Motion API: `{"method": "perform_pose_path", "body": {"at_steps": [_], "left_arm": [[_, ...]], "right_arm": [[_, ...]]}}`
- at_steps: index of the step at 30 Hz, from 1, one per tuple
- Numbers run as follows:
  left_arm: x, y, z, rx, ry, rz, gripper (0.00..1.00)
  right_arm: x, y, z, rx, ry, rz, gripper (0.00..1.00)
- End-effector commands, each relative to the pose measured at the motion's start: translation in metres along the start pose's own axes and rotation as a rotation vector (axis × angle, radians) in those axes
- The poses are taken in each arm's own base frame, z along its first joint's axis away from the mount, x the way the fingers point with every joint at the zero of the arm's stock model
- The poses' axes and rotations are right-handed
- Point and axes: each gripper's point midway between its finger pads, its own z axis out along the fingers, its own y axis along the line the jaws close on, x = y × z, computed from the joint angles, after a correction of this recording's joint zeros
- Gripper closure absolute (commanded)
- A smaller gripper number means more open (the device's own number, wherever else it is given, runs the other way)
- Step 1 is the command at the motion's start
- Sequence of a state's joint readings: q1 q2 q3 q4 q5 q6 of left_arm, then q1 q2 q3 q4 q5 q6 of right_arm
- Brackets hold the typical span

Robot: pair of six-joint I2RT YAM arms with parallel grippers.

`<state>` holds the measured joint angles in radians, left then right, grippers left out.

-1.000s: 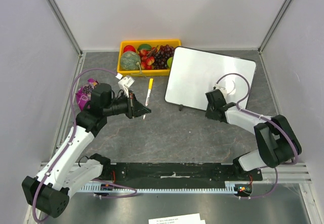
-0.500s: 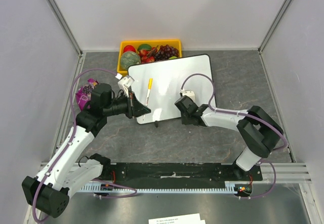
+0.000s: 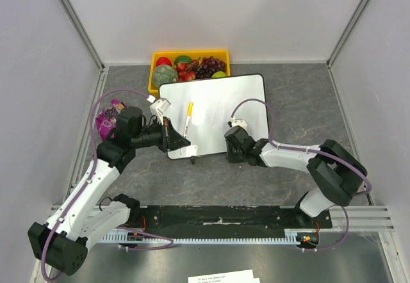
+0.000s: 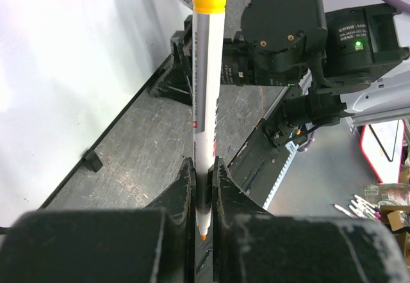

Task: Write a sentence on the whiteboard
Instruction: Move the whiteboard stand to the center of the board, then pass from the left arm to the right

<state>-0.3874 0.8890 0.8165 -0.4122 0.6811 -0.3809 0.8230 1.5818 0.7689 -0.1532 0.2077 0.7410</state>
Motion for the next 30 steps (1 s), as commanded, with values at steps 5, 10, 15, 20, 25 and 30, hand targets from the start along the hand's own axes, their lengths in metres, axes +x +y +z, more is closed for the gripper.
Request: {"method": "perform_pose_path", "body": {"at_steps": [5,10,15,20,25,30], "left_arm": [[-0.004,-0.004,-0.004,0.001,-0.014,-0.015,0.98],[-0.002,-0.010,-0.009,0.016,-0.004,-0.007,0.98],[0.006,-0.016,-0.014,0.040,0.032,0.018,0.98],[0.015,-0.027,-0.019,0.106,0.077,0.033,0.98],[0.021,-0.050,-0.027,0.231,0.110,0.061,0.98],[0.025,-0.079,-0.042,0.390,0.130,0.111,0.98]], "right_arm": [[0.055,0.001,-0.047,-0.123,0.167,-0.017,0.23],[0.022,0.013,-0.085,-0.208,0.047,-0.017,0.02],[-0.017,0.042,-0.131,-0.375,-0.076,-0.122,0.02],[-0.062,0.081,-0.185,-0.573,-0.233,-0.250,0.02],[-0.092,0.120,-0.240,-0.812,-0.369,-0.319,0.02],[-0.101,0.166,-0.287,-1.135,-0.392,-0.329,0.02]]}}
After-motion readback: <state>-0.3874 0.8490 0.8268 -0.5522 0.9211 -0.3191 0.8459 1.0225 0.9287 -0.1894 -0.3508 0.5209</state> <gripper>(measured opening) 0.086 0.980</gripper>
